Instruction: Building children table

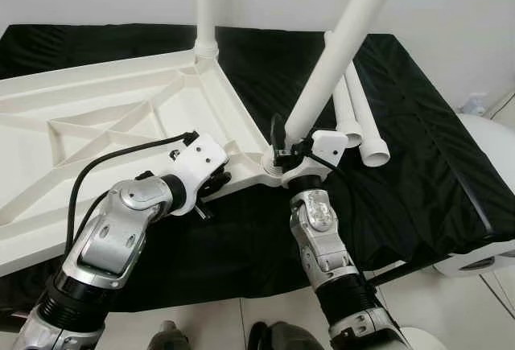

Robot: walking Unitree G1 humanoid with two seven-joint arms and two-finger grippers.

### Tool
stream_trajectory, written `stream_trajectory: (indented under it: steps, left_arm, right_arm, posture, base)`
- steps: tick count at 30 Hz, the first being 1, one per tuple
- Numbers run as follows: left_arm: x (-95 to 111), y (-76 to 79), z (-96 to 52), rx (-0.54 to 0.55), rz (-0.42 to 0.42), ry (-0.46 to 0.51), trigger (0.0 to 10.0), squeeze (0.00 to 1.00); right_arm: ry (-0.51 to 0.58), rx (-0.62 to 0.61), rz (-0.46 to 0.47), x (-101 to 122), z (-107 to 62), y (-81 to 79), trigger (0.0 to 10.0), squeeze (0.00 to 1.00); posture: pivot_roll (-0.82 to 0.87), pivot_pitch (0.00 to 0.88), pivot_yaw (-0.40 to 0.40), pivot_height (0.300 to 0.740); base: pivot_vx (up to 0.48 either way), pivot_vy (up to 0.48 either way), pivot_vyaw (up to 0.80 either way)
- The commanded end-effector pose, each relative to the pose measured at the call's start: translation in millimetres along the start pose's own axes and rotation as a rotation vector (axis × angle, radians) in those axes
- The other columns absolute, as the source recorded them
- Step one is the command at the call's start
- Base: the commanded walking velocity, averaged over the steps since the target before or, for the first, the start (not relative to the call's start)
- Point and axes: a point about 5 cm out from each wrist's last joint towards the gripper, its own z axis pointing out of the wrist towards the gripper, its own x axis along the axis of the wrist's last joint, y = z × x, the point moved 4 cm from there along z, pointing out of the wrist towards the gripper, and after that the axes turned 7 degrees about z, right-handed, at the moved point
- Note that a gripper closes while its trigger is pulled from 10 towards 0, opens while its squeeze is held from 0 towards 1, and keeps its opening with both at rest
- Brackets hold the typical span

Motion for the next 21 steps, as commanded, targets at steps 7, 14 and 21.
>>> stream_trajectory:
  steps: [7, 14, 21]
  left_arm:
    - [5, 1.2, 1.2, -0.005, 0.006, 0.011, 10.0, 0.0]
    - [5, 1.7, 1.2, -0.005, 0.009, 0.01, 10.0, 0.0]
    - [5, 0.1, 2.2, 0.001, 0.009, 0.014, 10.0, 0.0]
  right_arm:
    - [-0.345, -0.184, -0.021, -76, -49.7, 41.9, 10.0, 0.0]
    - [-0.331, -0.118, -0.034, -74, -44.7, 32.0, 10.0, 0.0]
    - [-0.382, -0.033, -0.121, -83, -41.1, 21.4, 10.0, 0.0]
  posture:
    - [0.08, 0.121, -0.071, 0.74]
    - [0.09, 0.115, -0.072, 0.74]
    - [0.08, 0.106, -0.075, 0.74]
  base:
    - [0.0, 0.0, 0.0]
    - [0.0, 0.0, 0.0]
    - [0.0, 0.0, 0.0]
